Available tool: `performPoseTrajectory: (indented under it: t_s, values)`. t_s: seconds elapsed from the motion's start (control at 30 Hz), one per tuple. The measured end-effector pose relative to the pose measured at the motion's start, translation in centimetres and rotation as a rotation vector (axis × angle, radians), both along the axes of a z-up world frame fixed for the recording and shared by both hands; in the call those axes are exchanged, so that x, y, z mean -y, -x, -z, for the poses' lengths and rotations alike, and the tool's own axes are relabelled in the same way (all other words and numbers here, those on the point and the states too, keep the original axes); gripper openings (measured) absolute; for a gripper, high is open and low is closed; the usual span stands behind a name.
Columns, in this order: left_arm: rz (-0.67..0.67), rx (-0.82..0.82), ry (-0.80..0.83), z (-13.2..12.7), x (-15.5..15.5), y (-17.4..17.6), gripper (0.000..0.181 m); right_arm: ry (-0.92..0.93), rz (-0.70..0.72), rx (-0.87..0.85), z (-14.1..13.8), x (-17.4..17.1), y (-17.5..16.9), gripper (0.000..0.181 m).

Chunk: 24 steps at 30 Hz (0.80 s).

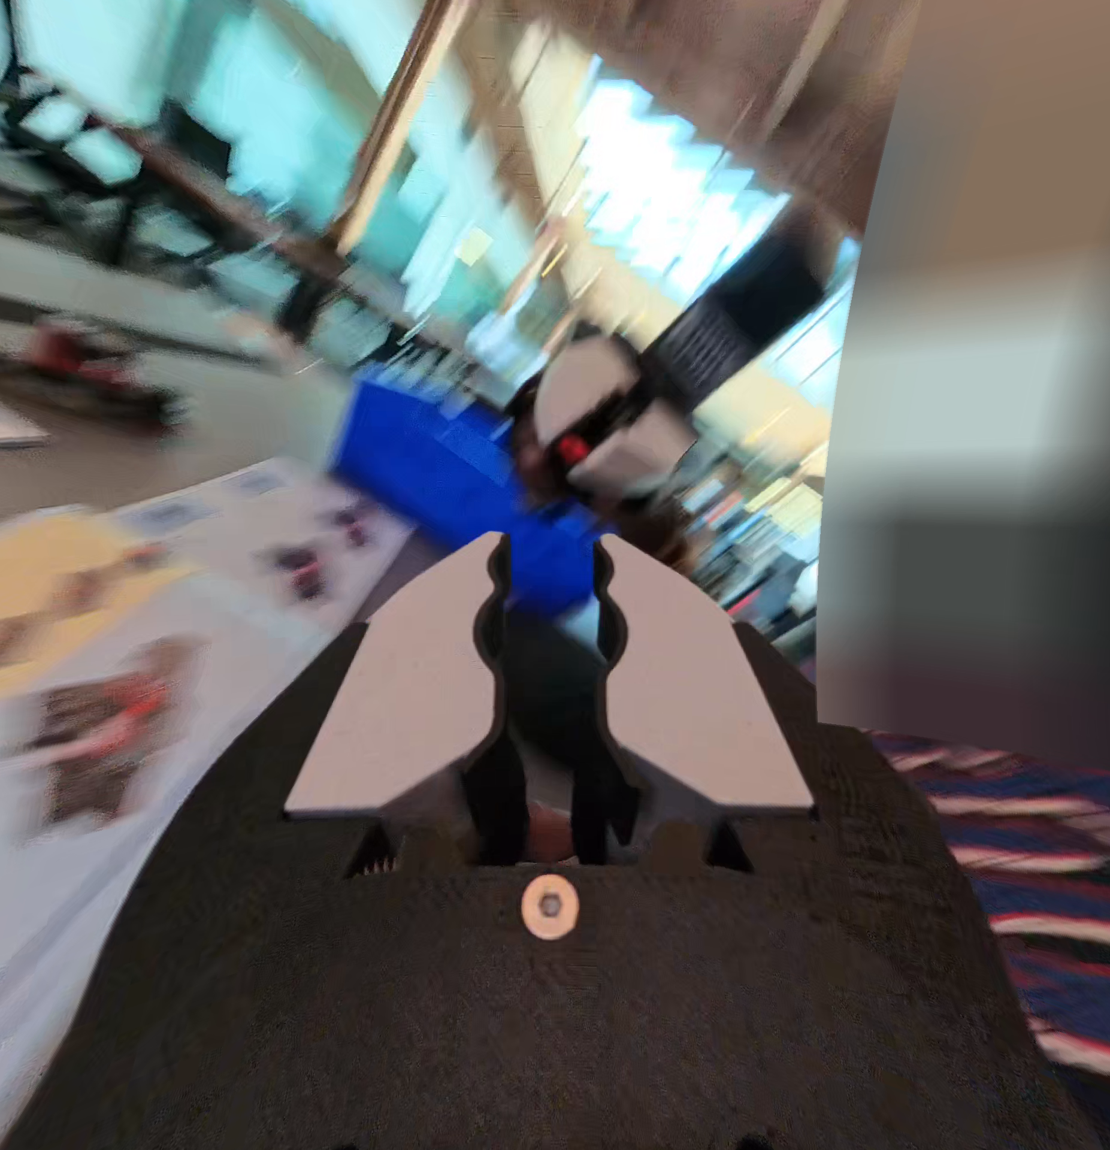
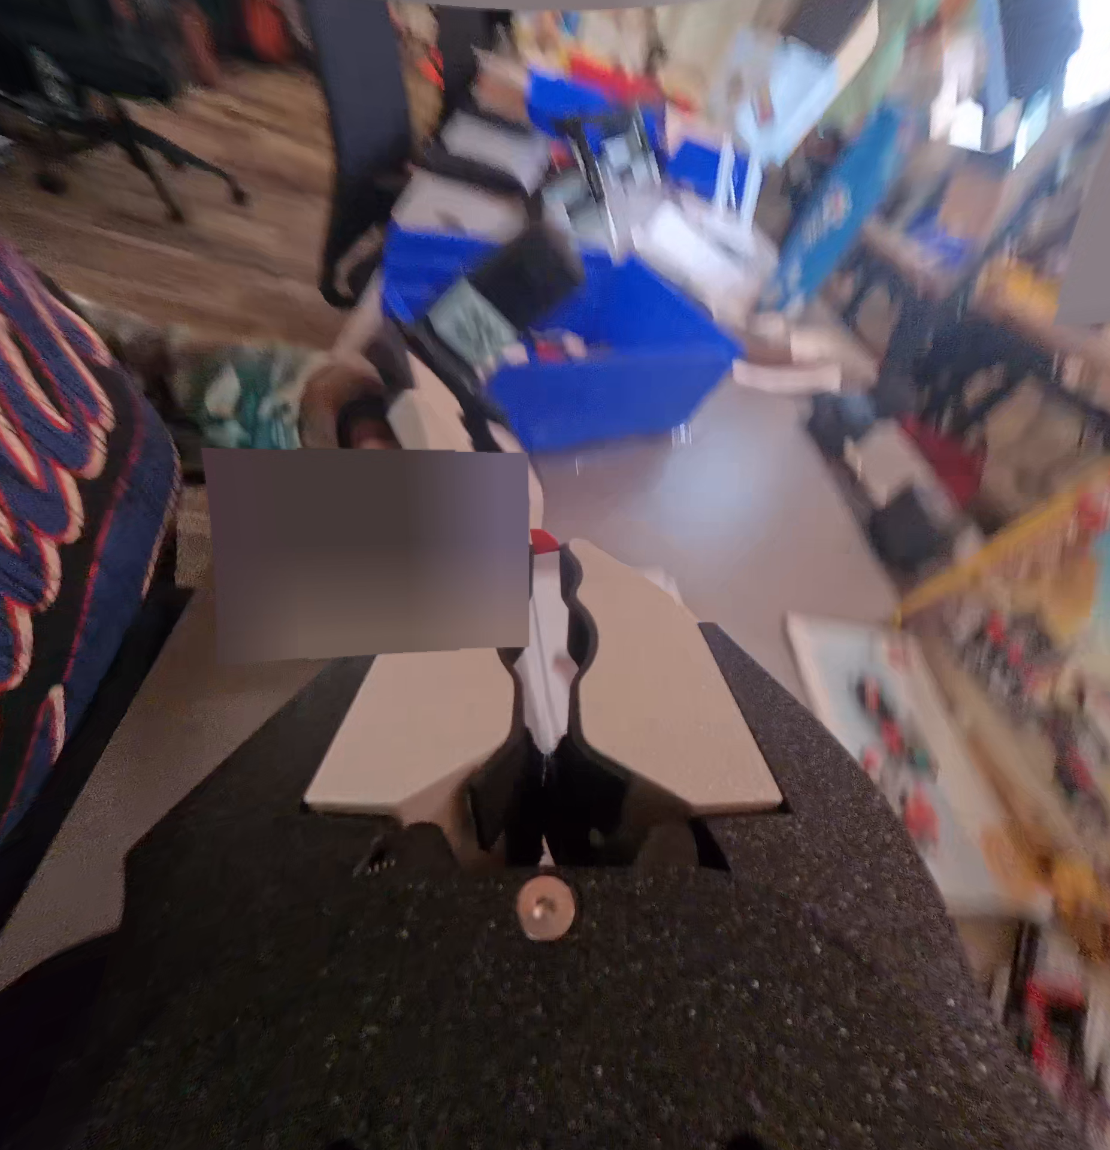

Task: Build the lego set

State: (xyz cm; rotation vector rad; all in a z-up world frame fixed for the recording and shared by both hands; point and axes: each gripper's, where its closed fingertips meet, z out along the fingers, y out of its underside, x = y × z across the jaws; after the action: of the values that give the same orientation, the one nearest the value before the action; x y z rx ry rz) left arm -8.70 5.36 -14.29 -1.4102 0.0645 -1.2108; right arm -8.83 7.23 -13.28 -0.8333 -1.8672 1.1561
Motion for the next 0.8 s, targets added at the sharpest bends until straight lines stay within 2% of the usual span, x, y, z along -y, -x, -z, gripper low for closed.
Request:
performPoseTrajectory:
  t_s: [0.07,0.1,0.13,0.2,0.33,0.5,0.67,0.8]
  values:
    - [-0.107,-0.544,0.110,5.5,-1.1,0.8,0.034,0.042,0.149,0.197,4.2,-2.4,-1.5,0.008]
    - [-0.118,-0.757,0.142,7.6,-1.4,1.2,0.036,0.067,0.216,0.295,6.5,-3.2,-2.2,0.008]
    - [-0.099,-0.906,0.156,9.0,-1.7,1.2,0.038,0.097,0.267,0.376,8.5,-3.6,-2.8,0.008]
    - [-0.019,-1.057,0.164,11.0,-2.2,0.1,0.038,0.163,0.324,0.487,11.6,-3.6,-3.7,0.008]
    - [0.083,-1.225,0.180,13.7,-3.6,-1.1,0.038,0.217,0.409,0.624,15.1,-3.2,-4.5,0.008]
    - [0.129,-1.254,0.169,14.4,-4.5,-1.7,0.031,0.254,0.452,0.641,15.6,-2.9,-4.0,0.008]
    - [0.197,-1.249,0.205,15.1,-4.1,-1.9,0.026,0.219,0.408,0.579,15.1,-2.6,-3.7,0.008]
    - [0.216,-1.238,0.210,15.2,-4.0,-2.0,0.025,0.063,0.260,0.504,14.5,-2.2,-3.7,0.008]
